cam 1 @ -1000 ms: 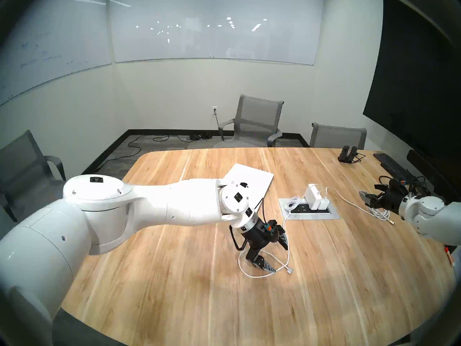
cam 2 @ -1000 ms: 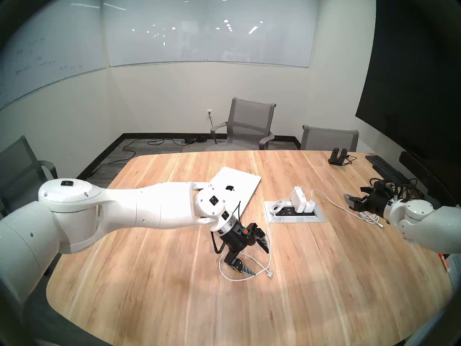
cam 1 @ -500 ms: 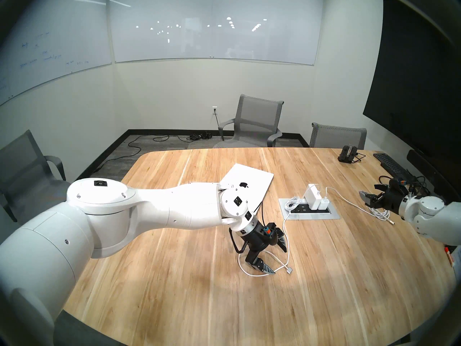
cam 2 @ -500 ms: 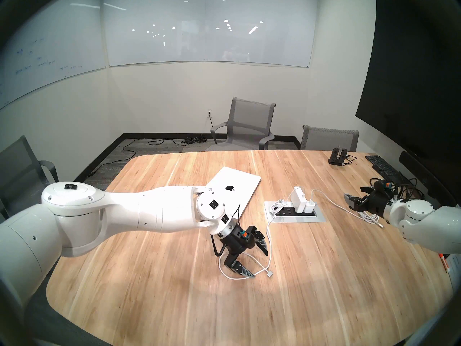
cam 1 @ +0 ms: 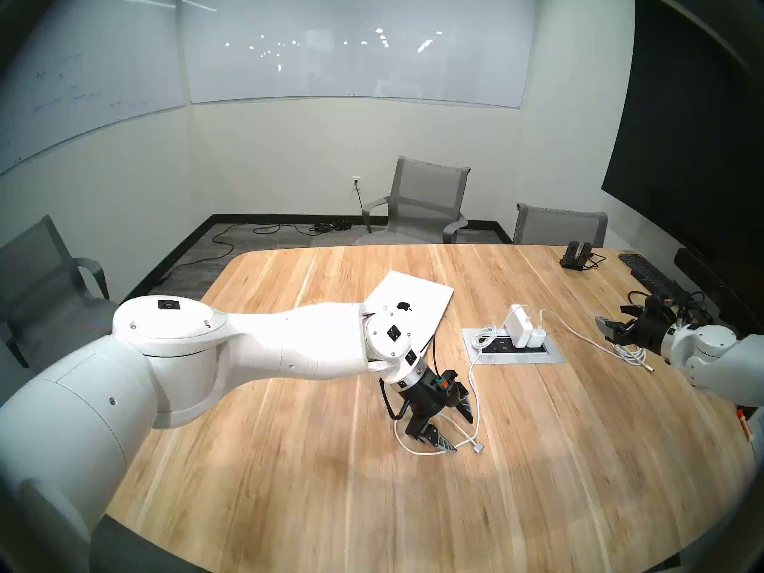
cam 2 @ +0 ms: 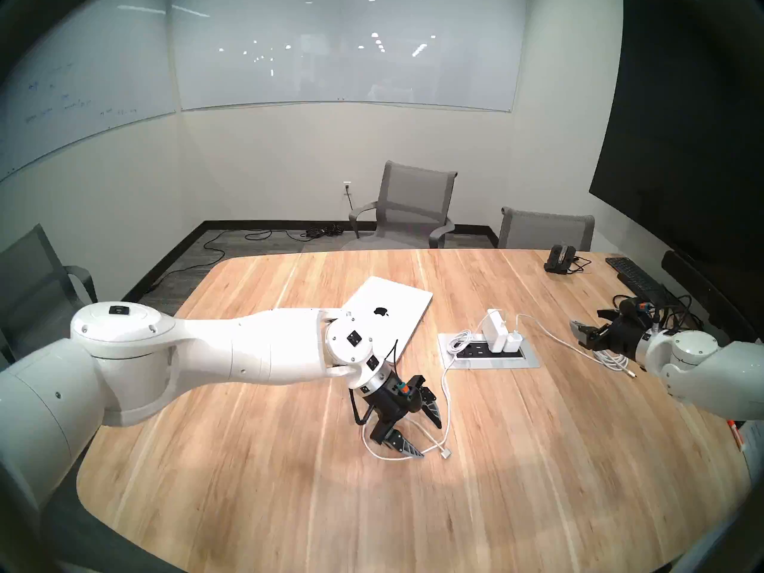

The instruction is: Plug the charging cable into the port of a MacBook

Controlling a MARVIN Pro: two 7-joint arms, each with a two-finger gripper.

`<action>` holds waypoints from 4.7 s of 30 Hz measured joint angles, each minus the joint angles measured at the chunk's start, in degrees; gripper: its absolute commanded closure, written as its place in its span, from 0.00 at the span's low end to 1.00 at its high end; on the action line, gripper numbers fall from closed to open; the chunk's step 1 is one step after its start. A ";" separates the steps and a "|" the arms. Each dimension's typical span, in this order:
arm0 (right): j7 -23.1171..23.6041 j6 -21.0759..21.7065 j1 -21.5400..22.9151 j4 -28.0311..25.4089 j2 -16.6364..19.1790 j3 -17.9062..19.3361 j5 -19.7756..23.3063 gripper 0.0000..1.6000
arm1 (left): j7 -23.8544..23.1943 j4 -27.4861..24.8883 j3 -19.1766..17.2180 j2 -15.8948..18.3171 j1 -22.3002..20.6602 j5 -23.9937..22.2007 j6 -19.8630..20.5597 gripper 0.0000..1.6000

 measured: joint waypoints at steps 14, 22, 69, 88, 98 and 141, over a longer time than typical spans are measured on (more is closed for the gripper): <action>0.00 0.00 0.00 0.00 0.00 0.00 0.00 0.00 | -1.06 0.28 -0.21 0.00 -0.02 -0.37 -0.60 1.00; 0.00 0.00 0.00 0.00 0.00 0.00 0.00 0.00 | -0.03 0.36 -0.42 0.08 0.16 -0.52 -0.90 1.00; -0.01 0.00 -0.07 0.01 -0.01 0.04 0.02 0.00 | 28.15 -20.96 3.38 25.80 4.14 -4.91 1.53 1.00; -0.01 0.00 -0.08 0.01 -0.01 0.05 0.01 0.00 | 41.03 -33.35 2.40 38.22 1.18 -2.06 0.63 1.00; -0.01 0.00 -0.08 0.01 0.00 0.05 0.00 0.00 | 48.08 -38.02 3.80 45.14 2.93 -2.89 4.48 1.00; 0.00 0.00 -0.04 0.01 0.00 0.02 0.00 0.00 | 68.55 -41.98 4.34 52.20 8.29 -11.91 4.83 1.00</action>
